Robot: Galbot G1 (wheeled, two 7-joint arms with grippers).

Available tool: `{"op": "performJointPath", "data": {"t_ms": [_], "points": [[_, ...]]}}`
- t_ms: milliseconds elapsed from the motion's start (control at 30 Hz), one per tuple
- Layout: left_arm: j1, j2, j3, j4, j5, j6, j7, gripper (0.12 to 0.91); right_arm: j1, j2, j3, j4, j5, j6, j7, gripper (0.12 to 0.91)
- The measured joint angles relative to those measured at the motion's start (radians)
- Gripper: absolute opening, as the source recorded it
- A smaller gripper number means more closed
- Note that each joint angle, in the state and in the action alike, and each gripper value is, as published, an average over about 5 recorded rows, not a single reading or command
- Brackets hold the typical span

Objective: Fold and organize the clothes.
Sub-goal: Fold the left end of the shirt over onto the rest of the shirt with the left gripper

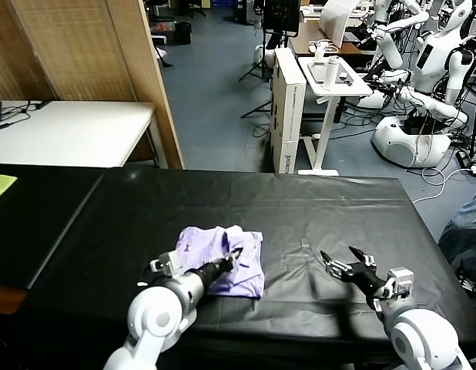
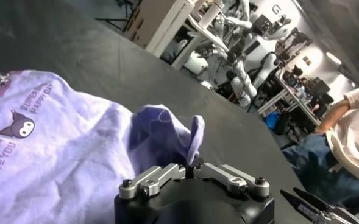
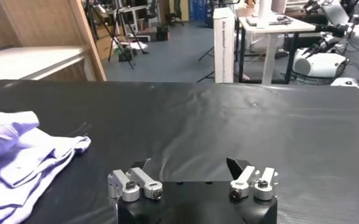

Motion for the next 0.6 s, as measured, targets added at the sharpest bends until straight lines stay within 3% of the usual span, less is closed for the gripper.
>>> {"op": "performJointPath", "data": {"t_ms": [100,167,467,533,600], "points": [[0.007,-0.007,0.002,-0.001,0.033,0.0,0.017,0.179,0.003,-0.003,-0.007,0.004,-0.001,0.0,-0.005,0.907],[0.011,-0.013,0.003,-0.007,0.051,0.0,0.025,0.229,0.005,-0.008,-0.013,0.01,-0.002,0.0,-0.013,0.907],[0.025,-0.039,0.002,-0.065,0.074,0.0,0.024,0.766,0.038,-0.058,-0.074,0.043,-0.001,0.001,-0.036,0.907],[0.034,-0.034,-0.01,-0.085,0.072,0.0,0.025,0.854,0.05,-0.066,-0.096,0.048,-0.001,0.0,-0.036,0.907],[0.038,-0.026,-0.027,-0.104,0.07,0.0,0.026,0.889,0.064,-0.069,-0.123,0.05,-0.002,0.0,-0.034,0.907]]}}
